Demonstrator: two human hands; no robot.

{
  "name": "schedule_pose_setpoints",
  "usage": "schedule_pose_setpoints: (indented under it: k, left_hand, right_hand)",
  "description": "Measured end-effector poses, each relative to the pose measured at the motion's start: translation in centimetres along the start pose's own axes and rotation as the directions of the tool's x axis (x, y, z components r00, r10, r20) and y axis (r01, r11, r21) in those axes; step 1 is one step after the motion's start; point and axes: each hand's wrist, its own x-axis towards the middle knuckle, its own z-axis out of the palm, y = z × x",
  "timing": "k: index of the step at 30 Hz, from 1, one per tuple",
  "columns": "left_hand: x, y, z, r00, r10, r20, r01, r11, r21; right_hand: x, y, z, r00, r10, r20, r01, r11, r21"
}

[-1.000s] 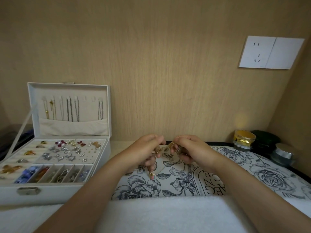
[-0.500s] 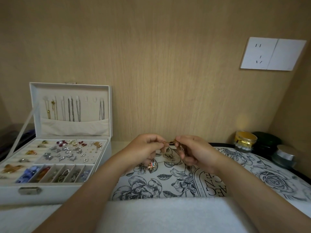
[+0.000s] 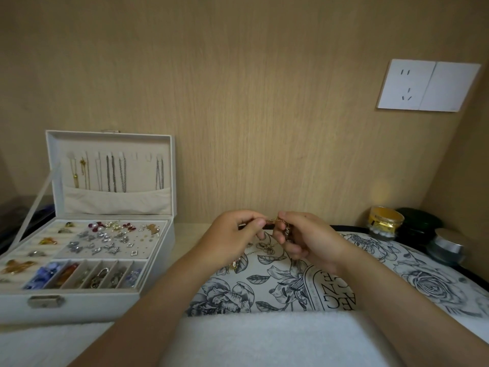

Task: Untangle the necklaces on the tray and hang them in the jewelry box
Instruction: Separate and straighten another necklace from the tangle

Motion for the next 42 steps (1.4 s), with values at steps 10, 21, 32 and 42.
schedule_pose_setpoints:
  k: [10, 21, 32, 42]
  left_hand:
    - [-0.5, -0.1, 0.5, 0.946, 0.278, -0.167, -0.247, 0.951, 0.183]
    - [0.0, 0.6, 0.8, 0.999, -0.029, -0.029, 0.030, 0.999, 0.037]
    - [0.8, 1.1, -2.2, 0.985, -0.167, -0.052, 0.141, 0.933, -0.331]
    - [0.0, -0.2, -3.3, 0.904, 0.313, -0.292, -0.101, 0.819, 0.565]
  right_hand:
    - [0.0, -0.1, 0.1, 1.000, 0.012, -0.006, -0.013, 1.000, -0.024]
    - [0.4, 0.4, 0.8, 0.973, 0.113, -0.200, -0.138, 0.983, -0.118]
    - [0.1, -0.2, 1.4, 0.980, 0.085, -0.180, -0.130, 0.958, -0.254]
    - [-0.6, 0.0, -0.6, 0.999, 0.017, -0.046, -0.035, 0.903, -0.428]
